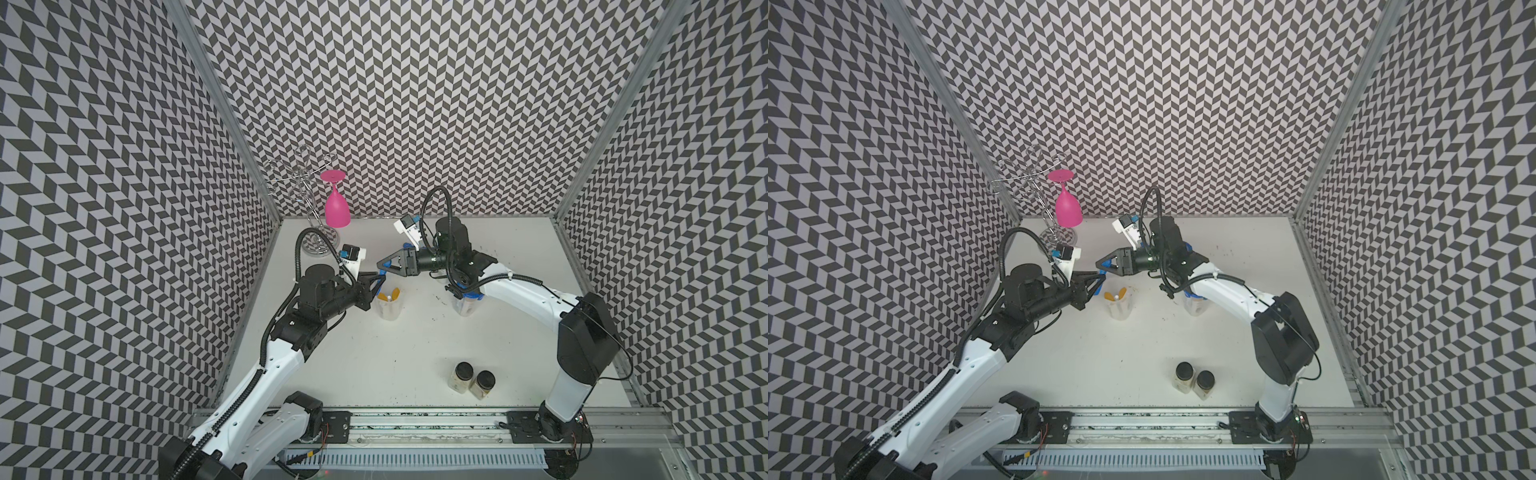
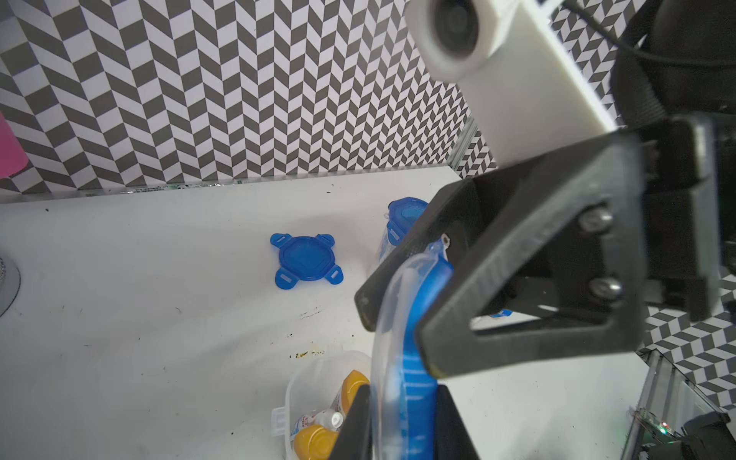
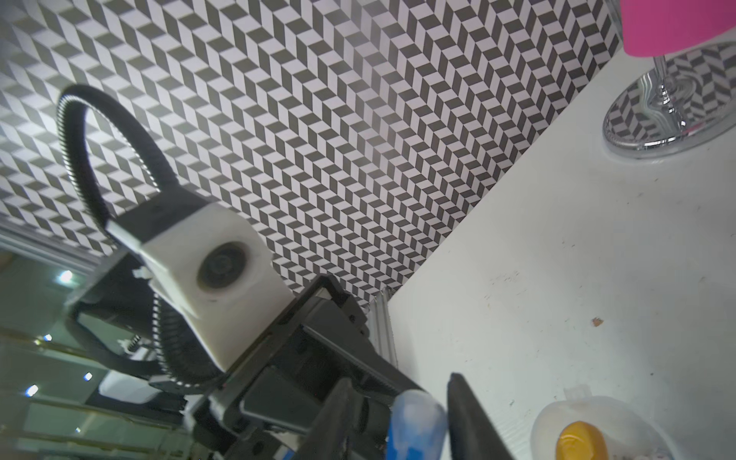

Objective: Pack away toiletry kits
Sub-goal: Place the toiletry item into the container.

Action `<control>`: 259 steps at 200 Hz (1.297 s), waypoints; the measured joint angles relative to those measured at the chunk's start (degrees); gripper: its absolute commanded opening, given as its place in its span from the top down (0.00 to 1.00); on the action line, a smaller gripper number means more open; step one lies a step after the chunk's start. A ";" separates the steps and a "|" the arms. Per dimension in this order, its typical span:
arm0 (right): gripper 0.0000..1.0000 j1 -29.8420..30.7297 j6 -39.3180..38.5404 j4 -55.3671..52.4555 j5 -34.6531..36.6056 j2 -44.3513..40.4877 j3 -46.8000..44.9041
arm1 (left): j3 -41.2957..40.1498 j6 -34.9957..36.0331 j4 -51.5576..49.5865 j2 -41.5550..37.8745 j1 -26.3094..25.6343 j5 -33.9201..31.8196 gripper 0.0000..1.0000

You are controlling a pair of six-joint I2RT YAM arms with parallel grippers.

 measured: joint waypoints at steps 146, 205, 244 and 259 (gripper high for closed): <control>1.00 2.60 -24.92 -20.61 27.30 1.55 9.29 | -0.87 -6.43 -12.11 0.39 9.70 -0.81 0.01; 1.00 4.83 -30.56 -22.01 34.80 3.48 7.98 | -0.87 -8.92 -14.60 1.11 15.19 -1.09 0.01; 1.00 6.29 -32.92 -22.08 37.81 4.42 6.69 | -0.85 -9.20 -14.16 2.71 15.78 -0.83 0.00; 1.00 6.78 -33.83 -21.94 39.10 4.92 6.36 | -0.85 -9.53 -13.73 2.75 15.96 -0.46 0.01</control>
